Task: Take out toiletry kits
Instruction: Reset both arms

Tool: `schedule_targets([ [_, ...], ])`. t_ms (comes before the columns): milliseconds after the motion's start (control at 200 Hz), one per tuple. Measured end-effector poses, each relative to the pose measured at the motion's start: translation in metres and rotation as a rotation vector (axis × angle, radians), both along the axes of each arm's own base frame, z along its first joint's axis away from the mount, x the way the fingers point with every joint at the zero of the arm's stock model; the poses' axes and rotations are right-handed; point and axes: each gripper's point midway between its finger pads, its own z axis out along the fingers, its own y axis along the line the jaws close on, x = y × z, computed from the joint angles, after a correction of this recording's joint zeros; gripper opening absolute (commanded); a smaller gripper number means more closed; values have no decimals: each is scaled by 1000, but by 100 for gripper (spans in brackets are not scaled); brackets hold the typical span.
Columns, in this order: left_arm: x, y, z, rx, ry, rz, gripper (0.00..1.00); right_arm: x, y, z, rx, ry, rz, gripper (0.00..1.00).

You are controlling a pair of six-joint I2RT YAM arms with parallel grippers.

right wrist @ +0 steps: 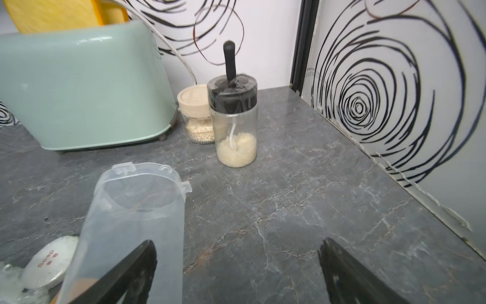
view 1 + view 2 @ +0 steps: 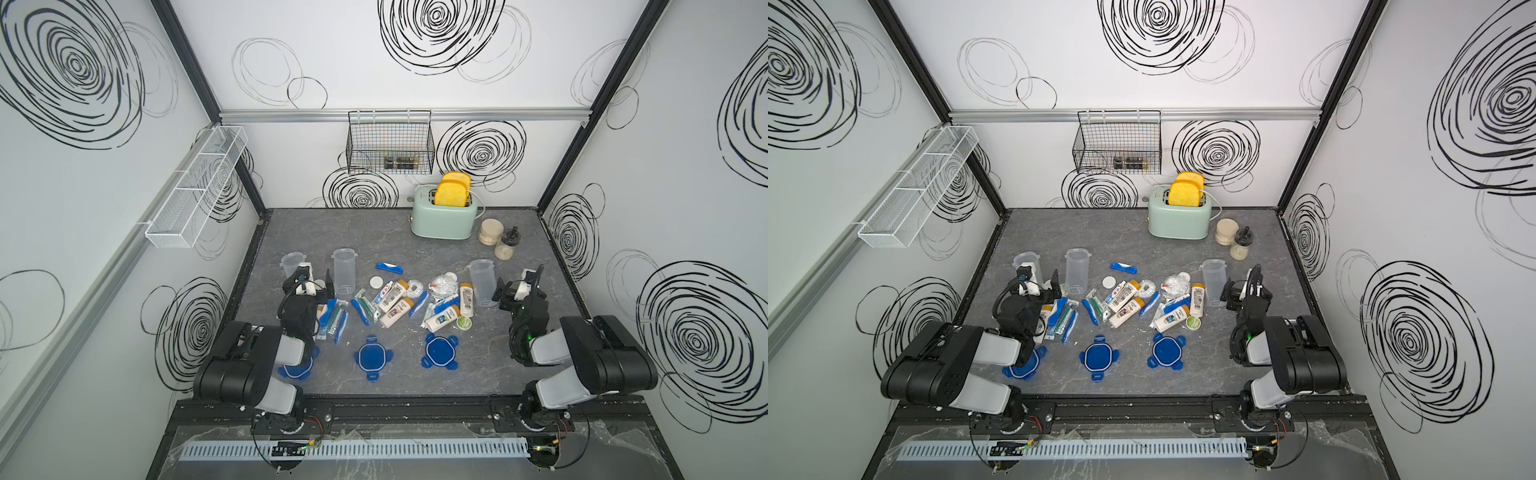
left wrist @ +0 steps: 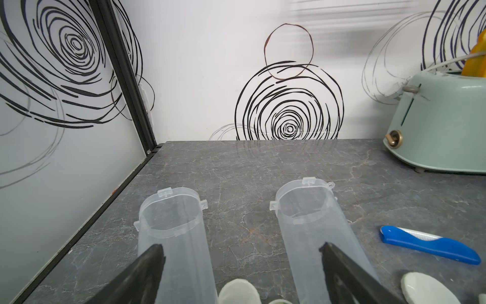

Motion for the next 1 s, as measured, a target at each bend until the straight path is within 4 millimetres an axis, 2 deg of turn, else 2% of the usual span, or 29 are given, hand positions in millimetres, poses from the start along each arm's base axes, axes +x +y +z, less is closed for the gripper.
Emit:
schedule_targets([
  [75, 0, 0, 0, 0, 0, -1, 96, 10, -2, 16, 0, -44, 2, 98],
  [140, 0, 0, 0, 0, 0, -1, 96, 13, -3, 18, 2, -40, 4, 98],
  [515, 0, 0, 0, 0, 0, -1, 96, 11, 2, 7, 5, 9, 37, 98],
  [1001, 0, 0, 0, 0, 0, -1, 96, 11, 2, 6, 5, 13, 37, 98],
])
